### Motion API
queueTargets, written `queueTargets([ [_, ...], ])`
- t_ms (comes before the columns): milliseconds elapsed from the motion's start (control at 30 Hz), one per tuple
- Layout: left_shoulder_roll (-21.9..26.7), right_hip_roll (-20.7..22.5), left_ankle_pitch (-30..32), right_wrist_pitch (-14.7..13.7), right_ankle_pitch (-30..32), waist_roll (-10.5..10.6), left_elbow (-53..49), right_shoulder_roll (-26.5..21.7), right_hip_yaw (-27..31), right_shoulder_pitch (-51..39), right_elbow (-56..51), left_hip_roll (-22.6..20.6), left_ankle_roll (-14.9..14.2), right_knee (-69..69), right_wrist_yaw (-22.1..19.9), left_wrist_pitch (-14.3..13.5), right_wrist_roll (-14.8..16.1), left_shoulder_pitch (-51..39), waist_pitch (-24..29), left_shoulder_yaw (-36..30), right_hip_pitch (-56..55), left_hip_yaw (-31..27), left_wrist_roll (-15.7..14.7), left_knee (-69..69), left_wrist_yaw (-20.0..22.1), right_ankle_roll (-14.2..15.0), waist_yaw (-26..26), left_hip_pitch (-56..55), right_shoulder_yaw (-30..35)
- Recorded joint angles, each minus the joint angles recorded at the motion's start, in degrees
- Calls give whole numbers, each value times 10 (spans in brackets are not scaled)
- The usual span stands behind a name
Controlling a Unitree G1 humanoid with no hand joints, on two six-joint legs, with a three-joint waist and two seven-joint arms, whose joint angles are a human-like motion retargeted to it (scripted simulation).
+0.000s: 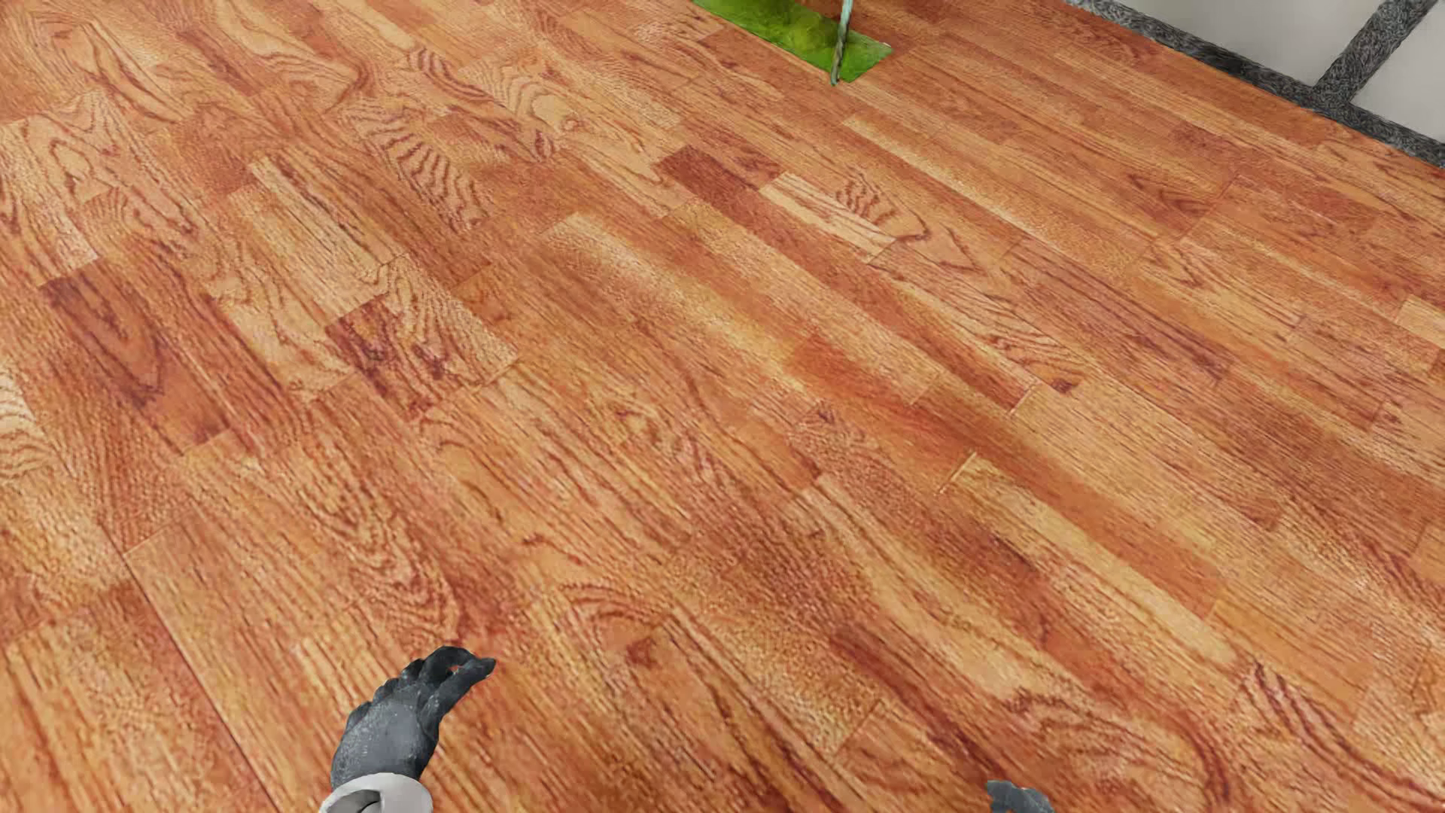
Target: Approach the pink chair
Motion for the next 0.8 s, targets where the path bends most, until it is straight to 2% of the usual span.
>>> queueTargets([
  [33, 2, 6, -34, 16, 16, 2, 25, -9, -4, 8, 27, -9, 19, -36, 10, -1, 3, -8, -2, -16, 23, 15, 12, 34, -18, -1, 2, 6, -6],
  [67, -2, 11, -51, 28, 32, 5, 50, -20, -8, 17, 49, -11, 40, -74, 25, 0, 1, -16, -5, -24, 47, 50, 11, 45, -30, 0, 3, 22, -9],
  [100, -13, 13, -54, 35, 49, 9, 77, -32, -10, 25, 65, -6, 48, -114, 40, 7, -4, -24, -9, -22, 71, 94, -6, 22, -35, 3, 3, 48, -12],
  [133, -27, 15, -50, 40, 65, 12, 110, -43, -7, 31, 77, -8, 44, -151, 50, 19, -8, -32, -13, -12, 93, 119, -33, -8, -31, 7, 4, 76, -17],
  [233, -39, 11, -61, 45, 82, 12, 264, -40, 9, 36, 85, -19, 31, -194, 40, 76, 1, -70, -21, 5, 123, 146, -105, -44, -7, 20, 5, 122, -51],
  [267, -30, 6, -69, 42, 80, 10, 325, -31, 15, 32, 82, -23, 36, -192, 37, 97, 8, -85, -23, -5, 120, 153, -114, -43, -18, 25, 4, 124, -60],
  [333, 2, -8, -101, 25, 74, 5, 424, -14, 22, 22, 70, -27, 53, -187, 42, 118, 12, -105, -26, -51, 112, 154, -104, -7, -80, 39, 3, 107, -55],
  [400, 41, -27, -144, -2, 57, 2, 453, -2, 11, 16, 53, -20, 71, -178, 46, 99, 7, -109, -25, -88, 109, 145, -88, 81, -146, 56, 2, 59, -36],
  [433, 59, -40, -161, -13, 46, 3, 438, 4, -1, 16, 45, -14, 81, -167, 44, 87, 7, -107, -24, -88, 108, 150, -87, 130, -156, 66, 2, 33, -31],
  [500, 77, -74, -201, -18, 33, 8, 368, 9, -34, 21, 27, -20, 112, -141, 37, 68, 12, -107, -23, -64, 113, 178, -89, 184, -122, 76, 8, 12, -24],
  [567, 74, -127, -249, -13, 66, 10, 272, 3, -57, 41, 11, -85, 121, -62, 31, 48, 17, -120, -23, -39, 99, 152, -89, 174, -67, 72, 16, 16, -34],
  [600, 69, -161, -260, -9, 118, 9, 225, 4, -64, 54, 3, -123, 130, 11, 25, 39, 21, -132, -20, -37, 73, 137, -86, 158, -50, 36, 15, 24, -48],
  [633, 67, -191, -265, -4, 181, 6, 180, 8, -75, 68, -2, -158, 138, 97, 18, 28, 26, -146, -17, -43, 32, 124, -82, 135, -43, -63, 9, 37, -62],
  [667, 70, -205, -266, -1, 194, 4, 140, 13, -86, 82, -5, -190, 143, 184, 15, 16, 28, -160, -13, -56, -17, 110, -78, 108, -47, -139, -2, 55, -72],
  [700, 79, -157, -264, -1, 158, 4, 106, 18, -46, 96, -9, -217, 147, 270, 19, 5, 28, -177, -8, -73, -85, 90, -76, 75, -53, -158, -17, 79, -77],
  [733, 91, -89, -260, -4, 136, 7, 83, 26, -18, 111, -13, -237, 149, 327, 27, -1, 28, -200, -5, -94, -151, 70, -79, 36, -56, -119, -30, 107, -80],
  [800, 120, 20, -261, -7, 116, 14, 76, 47, -36, 143, -21, -262, 152, 305, 47, 5, 31, -265, -4, -146, -252, 34, -84, -28, -66, -13, -45, 163, -91],
])
